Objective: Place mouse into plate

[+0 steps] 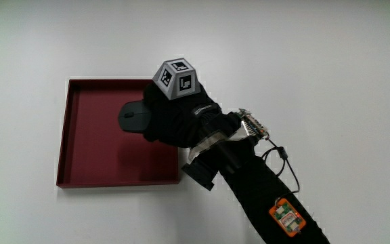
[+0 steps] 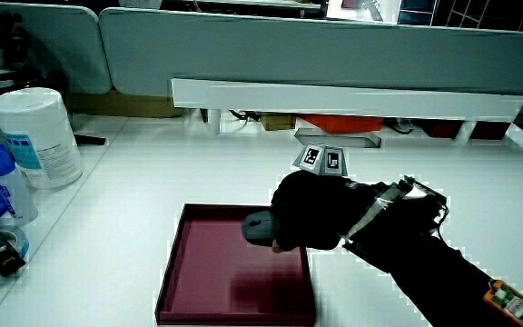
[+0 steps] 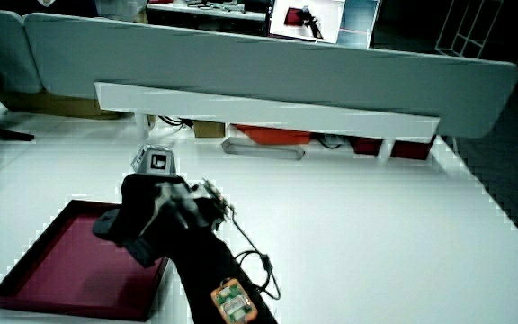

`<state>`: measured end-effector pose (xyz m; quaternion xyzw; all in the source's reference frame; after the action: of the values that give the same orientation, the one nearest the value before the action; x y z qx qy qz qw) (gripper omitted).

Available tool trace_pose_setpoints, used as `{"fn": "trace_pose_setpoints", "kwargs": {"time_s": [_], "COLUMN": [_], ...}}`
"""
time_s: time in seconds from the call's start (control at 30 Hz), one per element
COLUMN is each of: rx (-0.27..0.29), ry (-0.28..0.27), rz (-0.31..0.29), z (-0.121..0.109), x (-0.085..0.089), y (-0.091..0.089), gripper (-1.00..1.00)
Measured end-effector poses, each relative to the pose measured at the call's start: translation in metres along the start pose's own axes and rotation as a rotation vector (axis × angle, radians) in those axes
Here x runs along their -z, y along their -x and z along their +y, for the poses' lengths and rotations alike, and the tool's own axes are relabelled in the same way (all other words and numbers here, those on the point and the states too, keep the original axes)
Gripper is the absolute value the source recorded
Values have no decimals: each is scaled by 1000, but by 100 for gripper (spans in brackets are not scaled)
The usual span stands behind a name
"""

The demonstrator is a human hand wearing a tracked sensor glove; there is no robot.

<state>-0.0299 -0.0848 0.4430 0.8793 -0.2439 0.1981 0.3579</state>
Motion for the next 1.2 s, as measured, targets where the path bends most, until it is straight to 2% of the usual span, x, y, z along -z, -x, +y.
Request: {"fn": "trace_pose_setpoints", "kwargs": {"time_s": [0.07,0.1,0.2,0.27,0.37,0.43,0.5,0.53,0.63,0.67,0.77,0.9,0.93,1.0,1.1,1.2], "rx": [14,-11,5,-4,22,32,41,29,36,37,40,44,59,53,55,41], "ry": [3,19,29,50,84,70,86,91,92,72,63,84,77,71,84,99], "rz": [-11,8,-16,5,-1,-6,-3,17,11,0,-3,-4,-12,-12,-21,8], "z": [6,8,17,22,31,34,39,39,40,40,42,44,45,44,43,43], "x": [7,9,23,30,44,49,56,57,62,63,68,73,75,73,74,77], "y": [3,6,8,8,5,3,0,0,-1,-1,-2,-3,-4,-2,-1,-4], "gripper": [0,0,0,0,0,0,0,0,0,0,0,0,0,0,0,-5]}}
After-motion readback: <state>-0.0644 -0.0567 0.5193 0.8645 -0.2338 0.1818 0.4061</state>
